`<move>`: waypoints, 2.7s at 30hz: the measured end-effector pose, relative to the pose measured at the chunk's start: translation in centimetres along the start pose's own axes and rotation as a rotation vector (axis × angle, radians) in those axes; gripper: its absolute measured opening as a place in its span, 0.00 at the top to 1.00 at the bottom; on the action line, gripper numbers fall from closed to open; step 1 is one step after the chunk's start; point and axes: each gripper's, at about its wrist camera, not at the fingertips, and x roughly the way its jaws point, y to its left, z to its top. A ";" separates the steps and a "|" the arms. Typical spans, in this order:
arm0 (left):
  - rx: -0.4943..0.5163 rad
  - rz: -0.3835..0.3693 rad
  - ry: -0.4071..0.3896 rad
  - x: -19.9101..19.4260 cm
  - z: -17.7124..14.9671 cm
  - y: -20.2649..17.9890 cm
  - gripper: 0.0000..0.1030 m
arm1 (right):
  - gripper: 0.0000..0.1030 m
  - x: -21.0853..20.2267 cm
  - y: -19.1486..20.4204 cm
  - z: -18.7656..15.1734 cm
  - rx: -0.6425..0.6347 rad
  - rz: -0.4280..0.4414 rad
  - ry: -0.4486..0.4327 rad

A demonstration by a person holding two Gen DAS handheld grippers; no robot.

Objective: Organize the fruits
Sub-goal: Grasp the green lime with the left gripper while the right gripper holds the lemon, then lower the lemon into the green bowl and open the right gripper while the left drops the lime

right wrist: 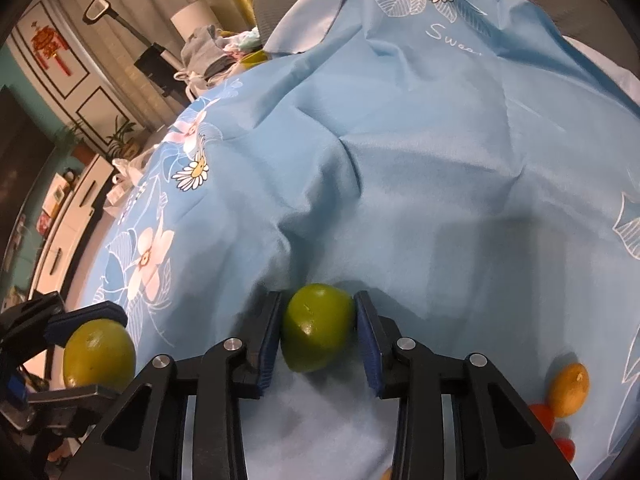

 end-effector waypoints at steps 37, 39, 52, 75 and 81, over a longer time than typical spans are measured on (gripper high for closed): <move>0.218 -0.113 0.050 0.5 0.6 -15.3 0.57 | 0.64 -21.6 -6.0 -15.4 0.282 -0.077 -0.432; 0.236 -0.128 0.056 1.0 0.8 -16.7 0.57 | 0.64 -22.5 -6.9 -16.1 0.304 -0.090 -0.453; 0.363 -0.233 0.113 5.9 2.4 -26.0 0.57 | 0.64 -26.6 -12.2 -20.5 0.438 -0.167 -0.552; 0.519 -0.160 0.212 12.6 1.5 -31.1 0.57 | 0.64 -27.1 -15.2 -22.7 0.498 -0.319 -0.514; 0.529 -0.142 0.221 13.0 1.3 -31.2 0.56 | 0.63 -27.1 -15.0 -22.7 0.496 -0.336 -0.506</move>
